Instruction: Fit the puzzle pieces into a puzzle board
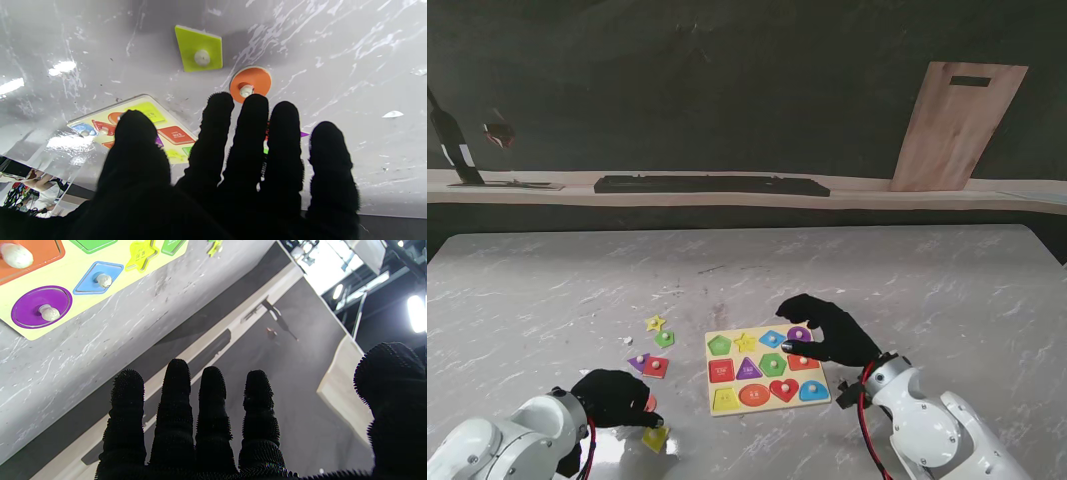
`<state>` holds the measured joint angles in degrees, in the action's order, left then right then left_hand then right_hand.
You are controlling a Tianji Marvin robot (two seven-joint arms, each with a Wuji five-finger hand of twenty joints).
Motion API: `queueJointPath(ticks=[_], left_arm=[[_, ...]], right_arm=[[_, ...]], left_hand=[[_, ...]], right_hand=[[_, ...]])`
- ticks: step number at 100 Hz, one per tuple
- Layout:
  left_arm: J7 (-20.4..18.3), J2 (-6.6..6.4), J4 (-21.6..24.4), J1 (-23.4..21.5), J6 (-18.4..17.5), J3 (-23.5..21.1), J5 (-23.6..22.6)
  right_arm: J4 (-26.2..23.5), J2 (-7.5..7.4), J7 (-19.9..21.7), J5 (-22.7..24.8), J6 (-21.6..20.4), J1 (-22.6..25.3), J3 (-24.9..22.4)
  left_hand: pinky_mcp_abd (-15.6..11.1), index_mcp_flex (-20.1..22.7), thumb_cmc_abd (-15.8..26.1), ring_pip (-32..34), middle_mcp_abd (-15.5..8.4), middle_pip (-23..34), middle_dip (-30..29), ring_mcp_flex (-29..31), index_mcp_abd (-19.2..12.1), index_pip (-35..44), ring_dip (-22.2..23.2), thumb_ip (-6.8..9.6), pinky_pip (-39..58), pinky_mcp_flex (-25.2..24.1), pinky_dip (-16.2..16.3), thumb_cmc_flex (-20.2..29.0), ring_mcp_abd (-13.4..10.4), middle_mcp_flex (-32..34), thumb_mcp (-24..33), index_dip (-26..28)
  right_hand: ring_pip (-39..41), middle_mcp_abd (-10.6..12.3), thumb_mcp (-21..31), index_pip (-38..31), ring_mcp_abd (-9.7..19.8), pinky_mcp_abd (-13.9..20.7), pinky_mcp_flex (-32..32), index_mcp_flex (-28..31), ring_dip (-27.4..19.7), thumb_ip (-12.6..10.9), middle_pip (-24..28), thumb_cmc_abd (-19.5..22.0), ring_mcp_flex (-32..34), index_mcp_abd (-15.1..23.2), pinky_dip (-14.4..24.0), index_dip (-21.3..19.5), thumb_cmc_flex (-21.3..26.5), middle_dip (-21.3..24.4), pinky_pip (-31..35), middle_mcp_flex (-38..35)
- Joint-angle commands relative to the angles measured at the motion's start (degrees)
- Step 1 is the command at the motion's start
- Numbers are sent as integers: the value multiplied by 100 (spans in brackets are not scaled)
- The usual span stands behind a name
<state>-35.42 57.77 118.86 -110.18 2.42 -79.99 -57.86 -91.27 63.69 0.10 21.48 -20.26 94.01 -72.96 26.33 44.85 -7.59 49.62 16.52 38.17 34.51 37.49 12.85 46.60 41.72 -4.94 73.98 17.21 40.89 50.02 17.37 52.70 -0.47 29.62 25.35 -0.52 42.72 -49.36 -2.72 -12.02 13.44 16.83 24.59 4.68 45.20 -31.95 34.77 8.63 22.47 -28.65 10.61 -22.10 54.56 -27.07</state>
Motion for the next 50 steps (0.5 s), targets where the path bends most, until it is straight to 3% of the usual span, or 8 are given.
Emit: queueJointPath(ticks=[1, 34, 50], left_arm=[[-53, -41, -52, -4, -39, -9, 75], [175, -34, -358, -28, -552, -89, -241], [280, -39, -521, -6, -623, -79, -73]], right_arm=[[-4, 12, 9, 61, 21, 15, 41], [2, 1, -92, 375, 18, -19, 81], [8, -8, -136, 569, 92, -35, 88]], left_hand=[[40, 87, 162, 163, 218, 163, 84, 112, 126, 167, 55, 181, 196, 3, 140, 141, 229, 93, -121, 75], [-2, 3, 165, 175, 144, 226, 121, 93, 61, 273, 24, 184, 184, -7, 147, 172, 175, 65, -118, 116], [47, 43, 155, 279, 115, 365, 204, 170, 43, 509, 58, 187, 220, 59, 166, 219, 189, 160, -113, 243]], right_hand=[[69, 167, 9, -21, 126, -45, 1, 53, 61, -64, -13, -26, 146, 79, 116, -75, -127, -42, 125, -98], [66, 179, 12, -22, 136, -94, 1, 72, 66, -64, -11, -12, 165, 97, 182, -103, -144, -44, 168, -126], [59, 176, 13, -20, 129, -103, -3, 86, 66, -63, -21, -4, 159, 94, 194, -109, -153, -41, 164, -123]])
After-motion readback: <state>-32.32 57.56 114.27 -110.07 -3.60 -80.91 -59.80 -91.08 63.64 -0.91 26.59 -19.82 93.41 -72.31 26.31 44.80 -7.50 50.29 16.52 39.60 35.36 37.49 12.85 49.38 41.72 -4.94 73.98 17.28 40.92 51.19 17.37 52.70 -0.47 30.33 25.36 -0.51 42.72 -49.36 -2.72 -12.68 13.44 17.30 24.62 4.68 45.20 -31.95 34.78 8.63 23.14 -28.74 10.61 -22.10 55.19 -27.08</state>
